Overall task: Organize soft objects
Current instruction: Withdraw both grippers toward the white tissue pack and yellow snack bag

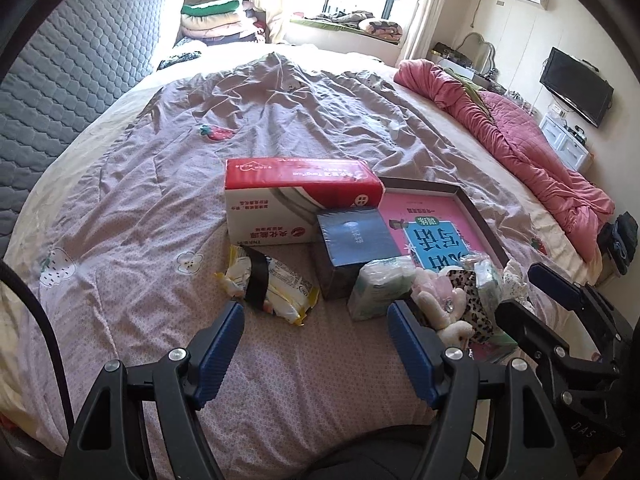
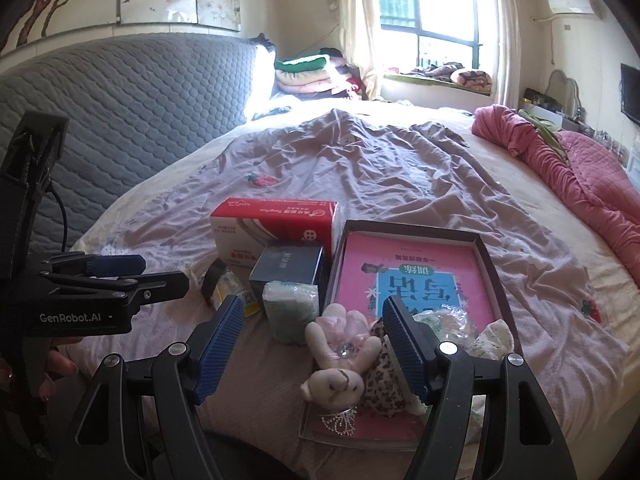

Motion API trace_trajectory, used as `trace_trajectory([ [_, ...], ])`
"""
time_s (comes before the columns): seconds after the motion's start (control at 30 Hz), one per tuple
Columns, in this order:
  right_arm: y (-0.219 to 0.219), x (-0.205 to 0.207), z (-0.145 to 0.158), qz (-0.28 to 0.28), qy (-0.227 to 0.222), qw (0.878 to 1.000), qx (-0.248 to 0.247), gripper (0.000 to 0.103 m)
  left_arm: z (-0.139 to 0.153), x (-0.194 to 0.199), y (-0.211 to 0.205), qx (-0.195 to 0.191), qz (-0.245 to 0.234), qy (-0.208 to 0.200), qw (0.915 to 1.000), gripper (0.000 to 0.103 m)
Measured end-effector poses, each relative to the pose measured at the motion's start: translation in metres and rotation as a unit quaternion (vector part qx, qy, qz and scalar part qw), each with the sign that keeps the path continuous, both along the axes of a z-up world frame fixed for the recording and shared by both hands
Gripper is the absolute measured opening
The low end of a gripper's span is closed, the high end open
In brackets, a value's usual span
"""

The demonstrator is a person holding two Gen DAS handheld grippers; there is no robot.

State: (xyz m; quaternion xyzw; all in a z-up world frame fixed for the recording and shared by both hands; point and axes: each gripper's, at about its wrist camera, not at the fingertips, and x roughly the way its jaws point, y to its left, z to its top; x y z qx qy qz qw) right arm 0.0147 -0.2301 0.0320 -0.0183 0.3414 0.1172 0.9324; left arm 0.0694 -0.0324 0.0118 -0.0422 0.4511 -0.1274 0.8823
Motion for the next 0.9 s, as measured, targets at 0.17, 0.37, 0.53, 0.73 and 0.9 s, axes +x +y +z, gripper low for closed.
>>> trace_trajectory([
  [0.17,0.013,0.004,-0.006,0.012,0.010,1.000,-0.008,0.074,-0.011,0.007,0.016,0.000,0.019,0.015,0.9997,0.073],
  [0.37,0.029,0.018,-0.023,0.029,0.033,0.999,-0.019,0.074,-0.031,0.016,0.031,-0.006,0.035,0.041,0.9985,0.073],
  [0.53,0.034,0.036,-0.040,0.030,0.055,0.998,-0.008,0.074,-0.045,0.022,0.042,-0.029,0.045,0.060,0.9968,0.073],
  [0.73,0.040,0.057,-0.055,0.026,0.074,0.997,-0.002,0.074,-0.061,0.029,0.049,-0.056,0.054,0.078,0.9940,0.073],
  [0.9,0.046,0.069,-0.069,0.024,0.082,0.996,-0.015,0.074,-0.074,0.036,0.053,-0.080,0.064,0.089,0.9907,0.073],
])
